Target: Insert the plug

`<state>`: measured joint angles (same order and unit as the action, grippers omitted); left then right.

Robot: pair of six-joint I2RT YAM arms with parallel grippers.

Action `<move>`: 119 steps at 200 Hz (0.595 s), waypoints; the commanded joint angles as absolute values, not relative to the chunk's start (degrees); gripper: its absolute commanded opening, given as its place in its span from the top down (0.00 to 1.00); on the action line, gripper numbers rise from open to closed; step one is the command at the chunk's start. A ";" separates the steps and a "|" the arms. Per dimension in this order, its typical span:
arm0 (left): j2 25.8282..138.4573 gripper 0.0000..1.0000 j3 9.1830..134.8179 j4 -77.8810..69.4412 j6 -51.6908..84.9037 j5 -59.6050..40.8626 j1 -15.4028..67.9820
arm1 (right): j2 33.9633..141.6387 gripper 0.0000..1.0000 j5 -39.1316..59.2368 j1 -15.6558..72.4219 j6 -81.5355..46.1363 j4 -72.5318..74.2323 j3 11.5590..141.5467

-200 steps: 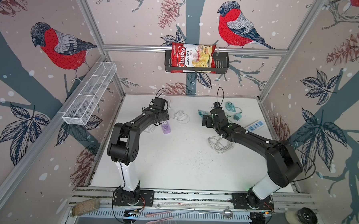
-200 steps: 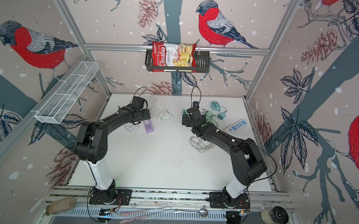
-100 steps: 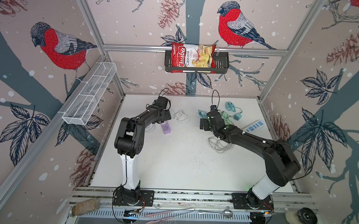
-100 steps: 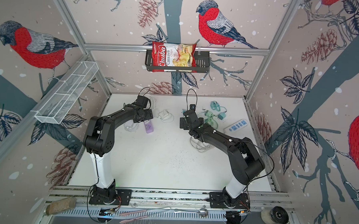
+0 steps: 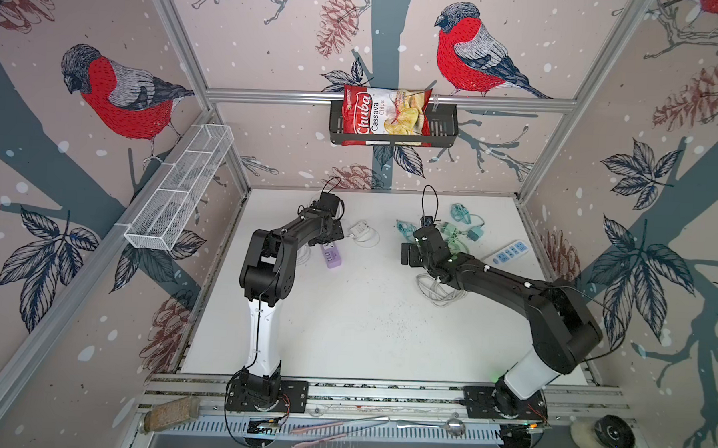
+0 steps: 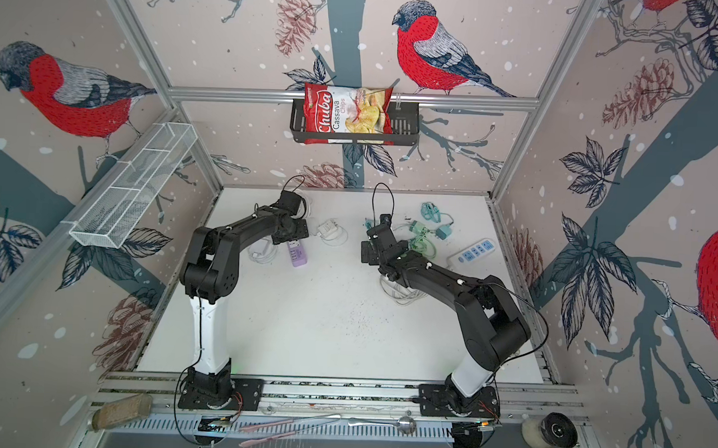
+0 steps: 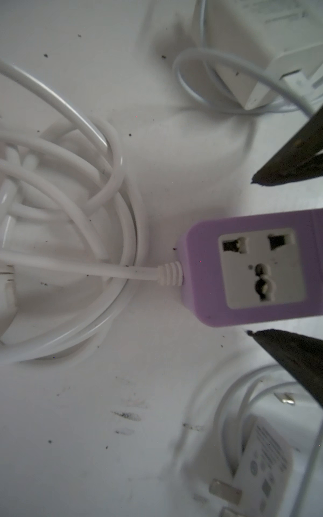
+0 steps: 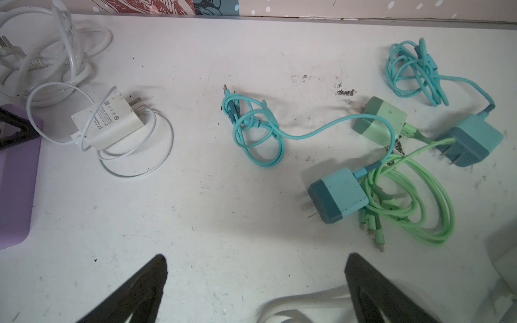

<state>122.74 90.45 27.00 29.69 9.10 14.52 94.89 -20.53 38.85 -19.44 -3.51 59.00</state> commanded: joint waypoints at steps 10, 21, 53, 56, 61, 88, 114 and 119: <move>123.83 0.29 91.12 29.00 29.48 8.20 14.64 | 94.48 0.00 -20.49 38.76 -19.00 -3.31 58.62; 123.68 0.31 90.61 28.85 29.49 8.17 14.68 | 94.48 0.00 -20.48 38.68 -18.97 -3.33 58.46; 122.79 0.38 88.82 28.21 29.58 8.04 14.69 | 94.51 0.01 -20.34 38.50 -18.94 -3.17 57.92; 122.69 0.39 88.66 28.21 29.55 7.93 14.68 | 94.48 0.01 -20.31 38.45 -18.91 -3.19 57.92; 122.61 0.41 88.46 28.13 29.53 7.83 14.74 | 94.47 0.01 -20.22 38.45 -18.92 -3.16 57.88; 121.78 0.51 86.86 27.74 29.53 7.48 14.77 | 94.10 0.01 -20.26 38.41 -19.10 -3.16 57.31; 120.47 0.57 84.73 27.00 29.49 6.87 15.01 | 93.35 0.01 -20.04 38.41 -19.50 -3.25 56.58; 120.19 0.58 84.32 26.94 29.40 6.93 15.18 | 93.30 0.01 -20.00 38.43 -19.59 -3.18 56.45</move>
